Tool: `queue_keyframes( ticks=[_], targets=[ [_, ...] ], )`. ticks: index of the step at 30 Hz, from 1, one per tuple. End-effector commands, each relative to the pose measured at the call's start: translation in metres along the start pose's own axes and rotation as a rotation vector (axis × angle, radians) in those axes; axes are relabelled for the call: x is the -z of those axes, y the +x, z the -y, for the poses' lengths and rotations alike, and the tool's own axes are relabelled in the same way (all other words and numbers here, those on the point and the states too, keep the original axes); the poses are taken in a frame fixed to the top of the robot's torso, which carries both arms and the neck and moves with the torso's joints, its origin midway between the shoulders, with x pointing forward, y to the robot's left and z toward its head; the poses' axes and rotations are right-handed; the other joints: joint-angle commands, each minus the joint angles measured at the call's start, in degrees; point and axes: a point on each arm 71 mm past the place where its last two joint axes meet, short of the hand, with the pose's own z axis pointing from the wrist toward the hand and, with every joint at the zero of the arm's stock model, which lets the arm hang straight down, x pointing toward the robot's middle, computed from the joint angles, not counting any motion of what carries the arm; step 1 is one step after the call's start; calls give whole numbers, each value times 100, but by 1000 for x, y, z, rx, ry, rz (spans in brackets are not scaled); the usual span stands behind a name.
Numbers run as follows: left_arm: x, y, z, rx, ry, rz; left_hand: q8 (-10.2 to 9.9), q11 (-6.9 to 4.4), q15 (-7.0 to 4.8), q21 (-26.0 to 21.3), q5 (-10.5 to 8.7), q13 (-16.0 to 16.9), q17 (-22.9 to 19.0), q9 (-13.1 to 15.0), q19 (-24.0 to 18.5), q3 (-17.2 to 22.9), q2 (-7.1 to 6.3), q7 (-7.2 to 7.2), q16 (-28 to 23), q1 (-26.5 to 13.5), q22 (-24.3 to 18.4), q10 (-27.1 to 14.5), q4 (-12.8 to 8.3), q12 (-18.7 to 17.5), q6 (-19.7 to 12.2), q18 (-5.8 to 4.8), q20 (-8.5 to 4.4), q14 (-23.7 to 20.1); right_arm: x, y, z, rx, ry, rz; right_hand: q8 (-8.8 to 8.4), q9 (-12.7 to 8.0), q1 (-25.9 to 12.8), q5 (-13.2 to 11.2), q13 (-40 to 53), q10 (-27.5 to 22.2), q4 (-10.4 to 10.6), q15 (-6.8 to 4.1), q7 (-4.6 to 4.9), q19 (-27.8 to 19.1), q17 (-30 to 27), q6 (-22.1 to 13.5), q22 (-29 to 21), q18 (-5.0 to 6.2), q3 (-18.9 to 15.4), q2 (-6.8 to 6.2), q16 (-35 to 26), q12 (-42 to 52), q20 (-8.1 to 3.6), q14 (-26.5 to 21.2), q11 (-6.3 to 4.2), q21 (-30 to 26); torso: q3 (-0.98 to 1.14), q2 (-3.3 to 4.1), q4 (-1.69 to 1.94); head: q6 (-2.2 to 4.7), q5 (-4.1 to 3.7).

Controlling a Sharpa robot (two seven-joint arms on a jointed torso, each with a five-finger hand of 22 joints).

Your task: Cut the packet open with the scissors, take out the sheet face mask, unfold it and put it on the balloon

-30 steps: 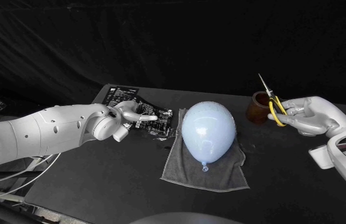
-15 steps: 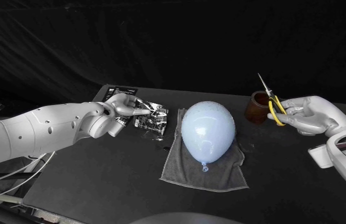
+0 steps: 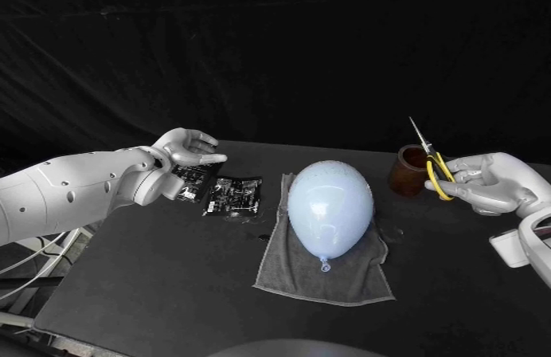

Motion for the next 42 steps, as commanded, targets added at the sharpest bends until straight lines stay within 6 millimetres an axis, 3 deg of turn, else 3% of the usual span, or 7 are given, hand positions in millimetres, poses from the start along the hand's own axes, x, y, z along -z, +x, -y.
queue_keyframes(
  ticks=[1, 8, 11, 19, 26, 30, 42],
  targets=[
    [-3, 4, 10, -7, 62, -18, 76, -13, -12, 24, -25, 18, 41, -17, -6, 43, 24, 832, 127, 48, 6, -13, -1, 99, 112, 37, -8, -68, 0, 1, -2, 0, -16, -5, 17, 11, 8, -36, 6, 471, -351, -29, 1, 8, 9, 27, 843, 63, 1252, 43, 28, 28, 15, 266, -394, 14, 4, 3, -4, 9, -28],
    [-8, 13, 22, 28, 113, -43, 133, -109, -110, 90, -58, 4, 62, -204, 110, 550, 422, 768, 495, 194, 34, 373, -26, 412, 730, 51, -13, 139, 0, 1, -2, 5, -15, -14, 17, 11, 8, -36, 6, 471, -351, -29, 1, 8, 9, 27, 843, 63, 1252, 43, 28, 28, 15, 266, -394, 14, 10, 4, -7, 84, -111],
    [-10, 19, 31, 50, 151, -62, 12, -227, -247, 304, -69, -60, 24, -387, 790, 918, 670, 658, 684, 369, 147, 732, -72, 498, 1156, 116, -33, 585, 0, 3, -3, 15, -14, -29, 17, 13, 10, -37, 6, 471, -348, -29, 1, 12, 15, 27, 847, 61, 1256, 39, 30, 26, 15, 267, -394, 23, 6, -1, -3, 122, -183],
    [-24, 40, 78, 87, 272, -157, -716, -590, -709, 1184, -67, -316, -122, -1006, 2308, 1567, 711, 371, 918, 407, 526, 2016, -67, 135, 2238, 742, -141, 2271, -2, 16, -4, 128, 22, -176, 16, 17, 17, -38, 3, 466, -344, -29, 1, 19, 31, 26, 853, 58, 1265, 36, 38, 20, 15, 271, -394, 36, 4, -15, -11, 418, -615],
    [-44, 65, 118, 94, 323, -257, -1002, -627, -754, 1218, -71, -299, -212, -1189, 2171, 1650, 675, 362, 706, -346, 533, 2450, -70, -252, 2538, 670, -145, 2597, -13, 22, -11, 361, 32, -286, 16, 25, 22, -43, -3, 467, -324, -29, 0, 77, 54, 32, 905, 30, 1277, 30, 49, 9, 15, 276, -394, 157, 1, -56, -31, 672, -1141],
    [-55, 76, 137, 93, 340, -298, -1128, -646, -740, 991, -72, -284, -288, -1255, 1778, 1628, 721, 360, 436, -625, 410, 2748, -59, -370, 2617, 620, -47, 2556, -25, 17, -20, 484, 42, -272, 21, 39, 20, -46, -11, 488, -283, -31, -7, 111, 66, 45, 935, 15, 1287, 3, 56, 2, 14, 281, -398, 223, 9, -62, -64, 823, -1315],
    [-91, 98, 207, 23, 425, -344, -1395, -543, -593, 787, -75, -302, -473, -1366, 1463, 1512, 751, 422, -175, -732, 267, 2665, -73, -866, 2532, 492, -27, 2280, -75, 1, -51, 696, 91, -186, 27, 80, 47, -48, -39, 545, -182, -50, -31, 196, 100, 72, 1007, -22, 1358, -73, 77, -27, 0, 293, -420, 382, 29, -46, -94, 1051, -1537]
  ],
)
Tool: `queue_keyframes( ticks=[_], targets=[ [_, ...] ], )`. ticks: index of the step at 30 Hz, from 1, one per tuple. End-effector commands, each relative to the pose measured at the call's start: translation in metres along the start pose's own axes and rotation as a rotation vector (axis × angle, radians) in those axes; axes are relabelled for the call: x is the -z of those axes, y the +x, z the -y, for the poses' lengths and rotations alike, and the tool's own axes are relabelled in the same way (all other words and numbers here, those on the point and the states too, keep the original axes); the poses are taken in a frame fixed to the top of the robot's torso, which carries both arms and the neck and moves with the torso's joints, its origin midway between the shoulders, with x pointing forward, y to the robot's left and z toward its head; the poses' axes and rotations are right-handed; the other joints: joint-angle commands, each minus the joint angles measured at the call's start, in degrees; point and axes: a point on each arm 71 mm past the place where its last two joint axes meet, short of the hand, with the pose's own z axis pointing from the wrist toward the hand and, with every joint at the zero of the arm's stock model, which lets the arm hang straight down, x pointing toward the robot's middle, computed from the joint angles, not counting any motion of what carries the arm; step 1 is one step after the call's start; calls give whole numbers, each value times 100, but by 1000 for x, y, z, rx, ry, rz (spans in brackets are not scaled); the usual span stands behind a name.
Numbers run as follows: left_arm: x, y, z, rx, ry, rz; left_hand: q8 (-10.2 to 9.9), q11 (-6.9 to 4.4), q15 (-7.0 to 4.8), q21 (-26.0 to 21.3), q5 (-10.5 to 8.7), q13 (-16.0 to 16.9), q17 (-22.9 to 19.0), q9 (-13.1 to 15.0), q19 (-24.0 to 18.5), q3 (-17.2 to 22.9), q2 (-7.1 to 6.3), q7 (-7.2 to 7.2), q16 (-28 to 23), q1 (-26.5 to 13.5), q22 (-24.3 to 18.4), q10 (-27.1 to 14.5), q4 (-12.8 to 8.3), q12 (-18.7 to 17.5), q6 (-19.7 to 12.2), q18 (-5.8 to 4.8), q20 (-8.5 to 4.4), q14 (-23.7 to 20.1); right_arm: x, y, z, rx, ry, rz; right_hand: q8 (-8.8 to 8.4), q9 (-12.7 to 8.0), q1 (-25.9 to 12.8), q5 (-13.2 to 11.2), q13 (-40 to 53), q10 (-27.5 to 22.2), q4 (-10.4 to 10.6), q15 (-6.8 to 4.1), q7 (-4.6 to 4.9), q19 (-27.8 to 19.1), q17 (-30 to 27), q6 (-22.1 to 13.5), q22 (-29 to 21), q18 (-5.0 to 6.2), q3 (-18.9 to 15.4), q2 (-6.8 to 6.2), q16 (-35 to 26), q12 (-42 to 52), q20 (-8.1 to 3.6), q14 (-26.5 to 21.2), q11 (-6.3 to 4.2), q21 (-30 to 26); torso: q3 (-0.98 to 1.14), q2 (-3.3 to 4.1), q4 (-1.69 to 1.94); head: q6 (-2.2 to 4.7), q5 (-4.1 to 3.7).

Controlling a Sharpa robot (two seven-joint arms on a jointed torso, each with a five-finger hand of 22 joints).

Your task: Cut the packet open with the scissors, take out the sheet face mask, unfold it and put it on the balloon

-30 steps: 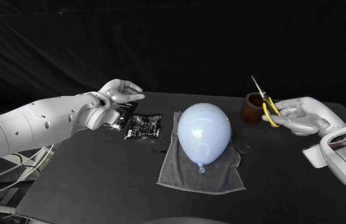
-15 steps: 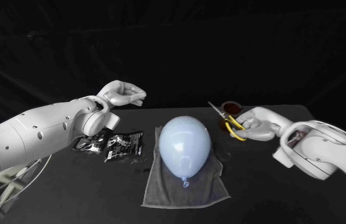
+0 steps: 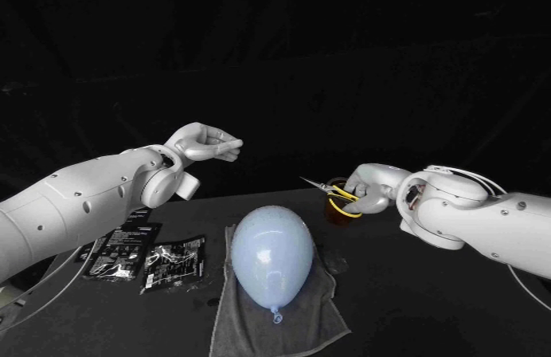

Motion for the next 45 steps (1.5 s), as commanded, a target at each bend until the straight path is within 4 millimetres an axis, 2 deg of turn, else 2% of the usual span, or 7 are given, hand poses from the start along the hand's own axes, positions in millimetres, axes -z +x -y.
queue_keyframes(
  ticks=[1, 14, 17, 18, 29, 33, 45],
  targets=[
    [-11, 7, 8, -31, 20, -75, -57, 32, 18, -49, -22, -4, -29, -15, -74, -47, 11, 54, -97, 3, -24, -44, -4, -78, -59, -91, 5, -78, -9, -6, -2, 121, 54, -15, 42, 8, 24, -28, -8, 547, -182, -33, -12, 81, 9, 54, 1008, -23, 1263, -49, 23, -19, -12, 289, -421, 42, 8, 12, -10, 46, -90],
    [-47, 36, 36, -152, 73, -168, -233, 101, 128, -187, -24, -5, -182, -66, -294, -402, -45, 70, -538, 19, -131, -214, 3, -418, -170, -247, 8, -334, -32, -32, -36, 310, 30, 5, 41, 15, 27, -29, -13, 557, -161, -35, -14, 114, 27, 58, 1038, -40, 1275, -64, 32, -25, -14, 293, -422, 111, 12, 20, -22, 105, -213],
    [-53, 48, 42, -203, 84, -197, -303, 182, 264, -558, -35, -3, -346, -76, -1448, -635, 11, 115, -927, 102, -316, -303, 3, -525, -213, -450, 24, -826, -41, -38, -44, 364, 22, 23, 41, 19, 27, -29, -15, 562, -149, -35, -15, 123, 36, 60, 1047, -44, 1279, -74, 36, -28, -14, 295, -423, 130, 13, 15, -21, 122, -215],
    [-56, 52, 44, -233, 91, -206, -348, 249, 391, -736, -30, -11, -628, -86, -1956, -770, 4, 163, -1318, 144, -373, -440, 13, -542, -269, -524, 20, -1867, -45, -39, -47, 385, 20, 28, 41, 20, 27, -29, -16, 563, -145, -35, -15, 124, 39, 60, 1048, -45, 1281, -76, 38, -30, -14, 296, -423, 132, 14, 15, -18, 130, -213],
    [-73, 86, 60, -423, 133, -245, -657, 367, 459, -797, -19, -19, -644, -179, -2101, -1411, -100, 159, -1364, 322, -337, -1089, 45, -558, -808, -381, 21, -1670, -67, -45, -74, 516, -26, 107, 39, 29, 35, -29, -27, 572, -107, -32, -19, 136, 55, 64, 1059, -51, 1300, -89, 46, -44, -14, 299, -424, 155, 10, 25, -11, 196, -195],
    [-76, 92, 62, -447, 131, -254, -672, 330, 337, -181, -19, -5, -423, -161, -272, -1397, -27, 197, -1066, 374, -29, -1078, 41, -529, -786, -96, -18, -623, -69, -45, -83, 547, -46, 131, 40, 34, 42, -30, -30, 579, -96, -32, -21, 149, 73, 68, 1072, -58, 1308, -97, 55, -47, -14, 303, -425, 184, 8, 27, -15, 205, -177],
    [-81, 100, 62, -490, 112, -258, -665, 316, 377, -574, -25, -10, -521, -122, -1397, -1225, 233, 222, -1245, 557, -265, -923, 3, -540, -684, -77, 2, -806, -69, -44, -98, 619, -79, 176, 41, 43, 48, -30, -38, 599, -66, -30, -24, 163, 90, 77, 1086, -65, 1320, -121, 64, -54, -14, 308, -427, 213, 3, 25, -7, 182, -177]
  ],
)
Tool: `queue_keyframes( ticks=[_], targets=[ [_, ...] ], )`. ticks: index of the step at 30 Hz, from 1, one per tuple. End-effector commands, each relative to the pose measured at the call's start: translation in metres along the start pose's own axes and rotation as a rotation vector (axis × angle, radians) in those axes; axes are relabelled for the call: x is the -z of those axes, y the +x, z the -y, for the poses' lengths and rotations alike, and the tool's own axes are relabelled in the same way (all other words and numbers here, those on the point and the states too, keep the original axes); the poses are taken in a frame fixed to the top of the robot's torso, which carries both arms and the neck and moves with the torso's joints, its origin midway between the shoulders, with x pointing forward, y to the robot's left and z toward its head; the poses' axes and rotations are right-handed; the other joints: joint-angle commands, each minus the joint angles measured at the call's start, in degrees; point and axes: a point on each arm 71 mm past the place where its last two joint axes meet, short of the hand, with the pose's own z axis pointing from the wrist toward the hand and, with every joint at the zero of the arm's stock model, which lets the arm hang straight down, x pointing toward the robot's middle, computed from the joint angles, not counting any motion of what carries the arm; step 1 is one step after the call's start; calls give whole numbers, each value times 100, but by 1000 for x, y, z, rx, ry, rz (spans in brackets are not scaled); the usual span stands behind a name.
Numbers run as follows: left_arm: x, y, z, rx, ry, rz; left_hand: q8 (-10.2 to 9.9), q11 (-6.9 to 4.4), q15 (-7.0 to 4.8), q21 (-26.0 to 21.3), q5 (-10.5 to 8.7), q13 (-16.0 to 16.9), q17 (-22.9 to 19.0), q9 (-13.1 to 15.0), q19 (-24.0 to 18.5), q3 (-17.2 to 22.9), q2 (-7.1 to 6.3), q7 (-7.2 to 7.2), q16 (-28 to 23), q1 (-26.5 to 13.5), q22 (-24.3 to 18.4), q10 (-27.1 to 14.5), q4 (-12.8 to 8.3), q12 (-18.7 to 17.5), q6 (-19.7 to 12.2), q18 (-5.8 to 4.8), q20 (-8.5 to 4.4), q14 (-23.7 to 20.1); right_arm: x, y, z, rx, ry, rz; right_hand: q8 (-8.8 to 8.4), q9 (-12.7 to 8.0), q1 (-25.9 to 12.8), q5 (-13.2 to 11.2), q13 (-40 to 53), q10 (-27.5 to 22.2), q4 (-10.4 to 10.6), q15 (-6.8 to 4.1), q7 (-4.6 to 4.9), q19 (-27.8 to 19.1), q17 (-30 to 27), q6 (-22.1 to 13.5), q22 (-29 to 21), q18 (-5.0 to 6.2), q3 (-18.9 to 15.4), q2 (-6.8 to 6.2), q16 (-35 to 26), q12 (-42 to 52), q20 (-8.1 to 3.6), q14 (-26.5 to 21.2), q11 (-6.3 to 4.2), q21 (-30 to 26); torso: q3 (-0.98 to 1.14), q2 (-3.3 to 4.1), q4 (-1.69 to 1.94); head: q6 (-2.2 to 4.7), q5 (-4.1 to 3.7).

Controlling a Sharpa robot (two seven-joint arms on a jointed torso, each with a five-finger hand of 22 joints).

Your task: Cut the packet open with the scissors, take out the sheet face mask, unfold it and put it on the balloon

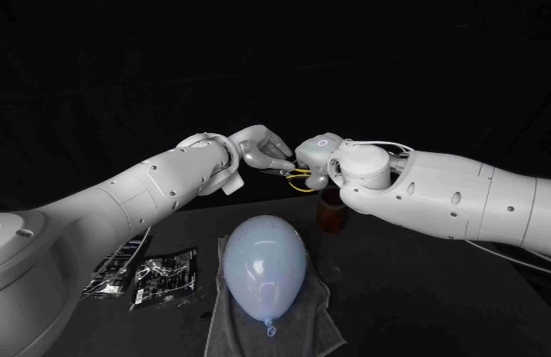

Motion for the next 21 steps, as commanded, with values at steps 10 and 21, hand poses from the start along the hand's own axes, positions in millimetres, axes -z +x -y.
queue_keyframes(
  ticks=[10, 21],
  targets=[
    [-3, 7, -1, -30, -41, -62, 21, -10, -75, 104, -26, 2, 33, 45, 417, 109, 187, 407, 54, 188, 48, 146, -15, 8, 157, 93, 11, 308, 2, -7, -4, 85, -6, 68, 30, 18, 71, -30, -13, 624, -9, -29, -2, 192, 16, 63, 1102, -74, 1098, -20, 29, 9, -20, 316, -431, 80, 3, -2, 3, -50, -9],
    [-2, 13, -3, -15, -63, -122, 107, -96, -169, 304, -26, 13, 71, 101, 1020, 107, 354, 333, 146, 290, 120, 449, -28, 54, 424, 132, 6, 599, 3, -8, -5, 88, -7, 76, 30, 20, 73, -29, -15, 630, -2, -29, -3, 188, 11, 66, 1098, -72, 1101, -25, 27, 8, -21, 315, -432, 71, 9, 3, 2, -57, 13]
  ],
)
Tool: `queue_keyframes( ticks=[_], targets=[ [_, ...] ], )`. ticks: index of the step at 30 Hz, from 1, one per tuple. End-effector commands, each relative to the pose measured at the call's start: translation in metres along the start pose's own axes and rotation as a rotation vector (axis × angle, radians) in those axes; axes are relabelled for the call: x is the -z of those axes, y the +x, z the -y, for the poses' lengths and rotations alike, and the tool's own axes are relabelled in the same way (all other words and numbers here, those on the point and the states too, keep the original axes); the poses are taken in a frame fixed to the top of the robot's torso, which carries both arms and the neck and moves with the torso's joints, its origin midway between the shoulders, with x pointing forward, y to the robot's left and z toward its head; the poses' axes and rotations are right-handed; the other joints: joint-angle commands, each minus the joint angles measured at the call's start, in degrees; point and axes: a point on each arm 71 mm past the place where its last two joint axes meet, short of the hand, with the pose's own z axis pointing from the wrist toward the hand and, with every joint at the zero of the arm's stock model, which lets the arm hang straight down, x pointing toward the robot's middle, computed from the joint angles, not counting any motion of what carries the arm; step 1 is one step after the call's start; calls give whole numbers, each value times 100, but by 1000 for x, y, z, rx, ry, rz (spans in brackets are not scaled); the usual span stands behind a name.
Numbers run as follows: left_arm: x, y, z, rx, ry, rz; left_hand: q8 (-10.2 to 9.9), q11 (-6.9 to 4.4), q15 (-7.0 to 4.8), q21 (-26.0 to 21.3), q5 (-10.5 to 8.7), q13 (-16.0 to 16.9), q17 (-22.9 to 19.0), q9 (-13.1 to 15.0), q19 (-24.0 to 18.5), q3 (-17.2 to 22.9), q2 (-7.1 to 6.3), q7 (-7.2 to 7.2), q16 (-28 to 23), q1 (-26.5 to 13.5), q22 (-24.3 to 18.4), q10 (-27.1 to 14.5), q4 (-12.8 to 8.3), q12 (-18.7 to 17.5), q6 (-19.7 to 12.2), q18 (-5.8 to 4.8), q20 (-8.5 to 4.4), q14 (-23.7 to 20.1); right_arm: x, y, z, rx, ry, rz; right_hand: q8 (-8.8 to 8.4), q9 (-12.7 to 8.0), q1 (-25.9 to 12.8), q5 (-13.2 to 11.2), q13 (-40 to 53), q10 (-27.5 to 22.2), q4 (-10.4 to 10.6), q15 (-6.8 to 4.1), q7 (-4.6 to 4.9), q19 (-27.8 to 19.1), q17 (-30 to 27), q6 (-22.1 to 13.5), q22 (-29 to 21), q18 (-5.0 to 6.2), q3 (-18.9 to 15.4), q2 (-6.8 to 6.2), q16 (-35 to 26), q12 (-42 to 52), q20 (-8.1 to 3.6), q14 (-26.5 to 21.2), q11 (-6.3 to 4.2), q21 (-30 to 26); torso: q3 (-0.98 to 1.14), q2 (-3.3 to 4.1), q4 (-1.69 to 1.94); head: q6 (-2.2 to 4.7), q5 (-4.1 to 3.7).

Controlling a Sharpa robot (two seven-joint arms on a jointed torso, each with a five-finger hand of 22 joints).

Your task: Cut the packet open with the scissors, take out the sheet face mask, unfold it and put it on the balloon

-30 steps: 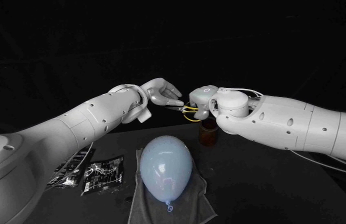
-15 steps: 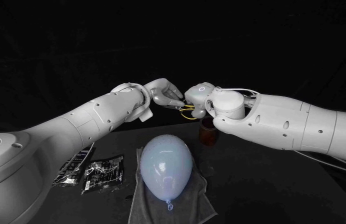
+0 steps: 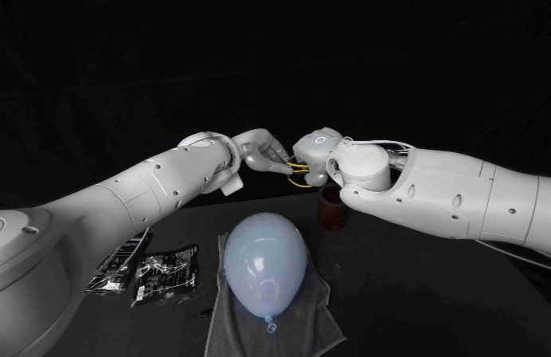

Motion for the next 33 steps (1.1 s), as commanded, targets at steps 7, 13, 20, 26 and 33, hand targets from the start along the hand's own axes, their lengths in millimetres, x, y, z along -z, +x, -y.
queue_keyframes(
  ticks=[7, 13, 20, 26, 33],
  targets=[
    [-2, 11, 2, 28, -4, -89, 75, -102, -100, 114, -25, 2, 65, 39, 201, 83, 270, 165, 133, 130, 21, 308, -10, 26, 268, 119, -9, 336, 0, -4, -2, 29, 3, 37, 20, 13, 45, -29, -6, 638, 9, -49, -5, 175, 1, 30, 1106, -73, 1054, 0, 20, 19, -3, 317, -433, 29, 1, 0, -4, -42, -1],
    [-2, 12, 3, 37, 1, -93, 162, -251, -250, 244, -23, 1, 166, 78, 439, 461, 715, 26, 275, 376, 61, 657, 12, 64, 572, 171, -11, 674, 0, -4, -2, 33, 1, 39, 17, 20, 43, -30, -15, 645, 39, -47, -6, 156, -17, 32, 1090, -64, 1062, -29, 11, 7, -4, 314, -433, -13, -2, -10, 6, -72, 3],
    [-1, 12, 2, 41, -1, -97, 290, -402, -394, 316, -22, -3, 308, 186, 563, 1158, 909, -116, 399, 626, 73, 1086, 0, 58, 839, 206, -53, 993, -1, -3, -1, 38, 3, 29, -57, 47, 81, -30, -129, 515, 174, -11, 33, 115, -61, -60, 1061, -46, 1121, -135, -15, -192, 7, 301, -392, -102, -4, -9, 0, -81, 0],
    [0, 13, 1, 50, -6, -120, 403, -443, -441, 351, -30, -9, 474, 399, 615, 2019, 670, -149, 397, 323, 62, 1336, 12, -50, 874, 196, -48, 1116, -1, -5, 0, 26, 3, 57, -256, -50, 73, -37, -458, 1, 325, 61, 68, -139, -453, -182, 851, 68, 1045, -373, -229, -730, 44, 207, -309, -647, -5, -5, 3, -97, -5],
    [1, 14, -1, 70, -18, -150, 471, -445, -441, 346, -25, -8, 572, 550, 604, 2480, 516, -151, 367, 78, 44, 1375, -13, -54, 843, 196, -49, 1125, 0, -10, 1, -11, -18, 147, -918, -761, -13, -38, -1527, -1229, 669, 292, 98, -1685, -3008, -822, -515, 609, 1049, -978, -2034, -1592, 241, -824, -91, -3783, -4, -8, 3, -105, -5]
  ],
)
